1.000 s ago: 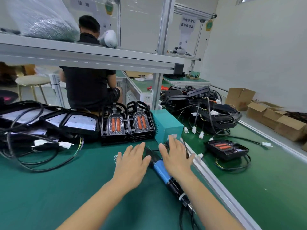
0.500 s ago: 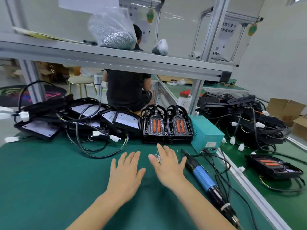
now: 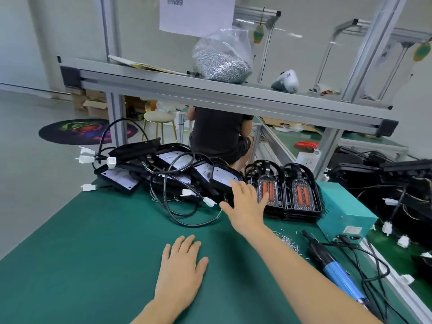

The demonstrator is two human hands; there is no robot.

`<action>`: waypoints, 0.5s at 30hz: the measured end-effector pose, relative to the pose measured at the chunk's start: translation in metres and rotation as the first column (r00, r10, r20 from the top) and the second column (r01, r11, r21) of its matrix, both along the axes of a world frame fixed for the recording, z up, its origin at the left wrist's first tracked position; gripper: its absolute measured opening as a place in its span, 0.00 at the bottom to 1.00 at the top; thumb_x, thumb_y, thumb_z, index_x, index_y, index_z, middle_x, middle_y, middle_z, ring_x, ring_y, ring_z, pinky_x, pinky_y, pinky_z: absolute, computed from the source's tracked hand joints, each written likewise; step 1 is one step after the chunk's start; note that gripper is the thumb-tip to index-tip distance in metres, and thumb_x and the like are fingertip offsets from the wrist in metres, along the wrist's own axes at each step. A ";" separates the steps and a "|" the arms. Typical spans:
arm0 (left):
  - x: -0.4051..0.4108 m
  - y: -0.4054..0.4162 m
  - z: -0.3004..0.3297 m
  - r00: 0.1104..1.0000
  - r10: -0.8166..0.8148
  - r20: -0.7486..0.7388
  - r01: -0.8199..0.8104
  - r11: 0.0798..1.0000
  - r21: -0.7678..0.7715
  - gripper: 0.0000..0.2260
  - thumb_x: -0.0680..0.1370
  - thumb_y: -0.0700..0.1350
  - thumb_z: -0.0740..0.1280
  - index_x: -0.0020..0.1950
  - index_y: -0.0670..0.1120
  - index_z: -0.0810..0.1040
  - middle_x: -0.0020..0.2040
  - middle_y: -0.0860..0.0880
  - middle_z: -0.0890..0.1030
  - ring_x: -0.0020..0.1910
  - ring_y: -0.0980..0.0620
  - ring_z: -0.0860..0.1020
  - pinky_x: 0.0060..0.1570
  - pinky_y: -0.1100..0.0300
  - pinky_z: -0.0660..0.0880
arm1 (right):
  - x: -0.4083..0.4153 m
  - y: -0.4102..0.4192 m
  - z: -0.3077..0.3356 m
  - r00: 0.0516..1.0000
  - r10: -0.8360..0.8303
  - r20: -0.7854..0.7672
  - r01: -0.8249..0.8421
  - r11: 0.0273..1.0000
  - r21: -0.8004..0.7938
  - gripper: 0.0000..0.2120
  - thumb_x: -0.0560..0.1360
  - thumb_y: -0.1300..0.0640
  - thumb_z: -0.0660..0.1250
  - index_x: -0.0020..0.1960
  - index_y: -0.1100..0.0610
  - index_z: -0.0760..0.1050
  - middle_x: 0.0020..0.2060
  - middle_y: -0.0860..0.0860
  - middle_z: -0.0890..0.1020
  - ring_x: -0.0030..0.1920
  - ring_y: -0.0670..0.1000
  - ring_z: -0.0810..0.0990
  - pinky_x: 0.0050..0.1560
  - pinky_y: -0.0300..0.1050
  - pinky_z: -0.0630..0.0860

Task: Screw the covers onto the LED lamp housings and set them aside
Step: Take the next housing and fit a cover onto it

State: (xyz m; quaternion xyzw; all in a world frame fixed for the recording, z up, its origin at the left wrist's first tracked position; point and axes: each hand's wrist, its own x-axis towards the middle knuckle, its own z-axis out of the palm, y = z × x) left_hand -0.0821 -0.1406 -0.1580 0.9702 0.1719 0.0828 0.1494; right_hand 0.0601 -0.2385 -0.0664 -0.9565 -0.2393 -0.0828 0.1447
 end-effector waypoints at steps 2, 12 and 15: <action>0.000 0.002 0.000 1.000 -0.007 0.008 0.007 1.000 -0.029 0.23 0.82 0.58 0.49 0.76 0.55 0.57 0.77 0.58 0.52 0.76 0.57 0.46 0.74 0.55 0.41 | 0.007 0.008 0.004 1.000 -0.001 0.031 0.002 1.000 -0.015 0.27 0.81 0.47 0.60 0.76 0.52 0.55 0.75 0.49 0.59 0.77 0.54 0.52 0.73 0.66 0.43; 0.029 0.050 0.037 0.883 0.382 0.274 -0.100 0.722 -0.684 0.22 0.79 0.43 0.63 0.72 0.46 0.62 0.68 0.45 0.69 0.48 0.49 0.75 0.53 0.55 0.71 | 0.034 0.013 0.000 0.997 -0.009 0.082 0.012 0.999 -0.042 0.16 0.80 0.55 0.63 0.67 0.57 0.70 0.63 0.53 0.76 0.61 0.56 0.75 0.56 0.47 0.71; 0.045 0.069 0.048 0.860 0.463 0.213 -0.153 0.633 -0.758 0.26 0.79 0.44 0.63 0.76 0.48 0.57 0.72 0.46 0.66 0.55 0.46 0.76 0.58 0.53 0.71 | 0.036 0.013 0.000 0.995 -0.018 0.102 0.022 0.999 -0.039 0.13 0.80 0.57 0.62 0.64 0.56 0.72 0.59 0.53 0.77 0.57 0.56 0.77 0.51 0.46 0.71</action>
